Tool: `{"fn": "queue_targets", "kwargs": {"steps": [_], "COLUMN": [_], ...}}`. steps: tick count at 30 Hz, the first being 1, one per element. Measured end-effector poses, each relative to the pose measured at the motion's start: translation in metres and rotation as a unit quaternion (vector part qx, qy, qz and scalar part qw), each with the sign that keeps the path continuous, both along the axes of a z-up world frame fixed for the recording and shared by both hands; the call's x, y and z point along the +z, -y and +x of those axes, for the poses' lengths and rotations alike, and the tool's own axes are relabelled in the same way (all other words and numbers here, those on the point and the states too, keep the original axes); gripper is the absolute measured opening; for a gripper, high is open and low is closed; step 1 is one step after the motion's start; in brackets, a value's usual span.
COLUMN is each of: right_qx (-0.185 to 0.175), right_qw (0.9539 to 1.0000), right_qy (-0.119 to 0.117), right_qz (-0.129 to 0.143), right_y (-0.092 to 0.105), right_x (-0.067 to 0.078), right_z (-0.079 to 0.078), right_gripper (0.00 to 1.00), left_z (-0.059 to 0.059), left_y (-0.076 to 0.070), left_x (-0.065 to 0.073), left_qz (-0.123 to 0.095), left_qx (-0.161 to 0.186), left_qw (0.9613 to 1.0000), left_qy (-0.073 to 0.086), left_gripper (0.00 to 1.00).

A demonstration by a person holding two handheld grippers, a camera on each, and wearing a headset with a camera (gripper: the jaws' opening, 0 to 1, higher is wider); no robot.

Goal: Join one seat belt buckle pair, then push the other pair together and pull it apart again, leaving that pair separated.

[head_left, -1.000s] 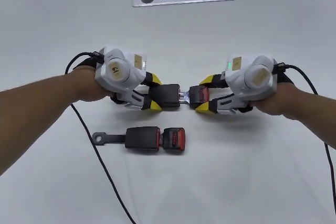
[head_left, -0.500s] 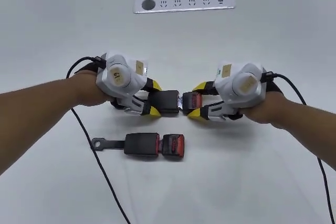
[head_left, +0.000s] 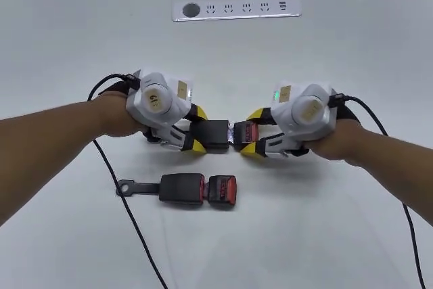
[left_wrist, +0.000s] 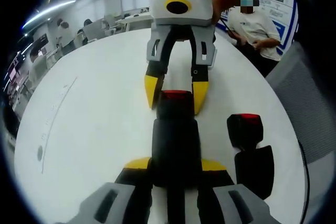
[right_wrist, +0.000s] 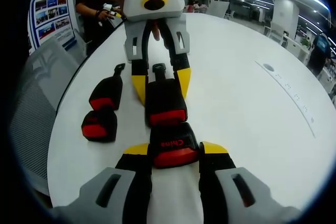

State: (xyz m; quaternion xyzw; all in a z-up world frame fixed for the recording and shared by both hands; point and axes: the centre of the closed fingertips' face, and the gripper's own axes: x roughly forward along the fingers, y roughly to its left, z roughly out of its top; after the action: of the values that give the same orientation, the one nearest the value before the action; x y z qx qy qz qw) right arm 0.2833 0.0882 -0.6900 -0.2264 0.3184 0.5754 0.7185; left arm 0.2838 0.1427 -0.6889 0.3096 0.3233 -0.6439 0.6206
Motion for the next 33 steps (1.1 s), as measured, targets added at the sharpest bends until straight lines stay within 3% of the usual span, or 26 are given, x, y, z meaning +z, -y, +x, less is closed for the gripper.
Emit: {"fn": "queue_targets", "kwargs": {"steps": [33], "right_qx": [0.003], "right_qw": [0.9999], "right_qy": [0.005], "right_qz": [-0.011], "right_y": [0.0002], "right_x": [-0.0024], "right_z": [0.0004], "right_gripper": [0.33], "left_z": [-0.0030], "left_y": [-0.0002], "left_x": [0.0014], "left_qz": [0.004], "left_qx": [0.004], "left_qw": [1.0000], "left_qy": [0.000], "left_gripper": [0.33]}}
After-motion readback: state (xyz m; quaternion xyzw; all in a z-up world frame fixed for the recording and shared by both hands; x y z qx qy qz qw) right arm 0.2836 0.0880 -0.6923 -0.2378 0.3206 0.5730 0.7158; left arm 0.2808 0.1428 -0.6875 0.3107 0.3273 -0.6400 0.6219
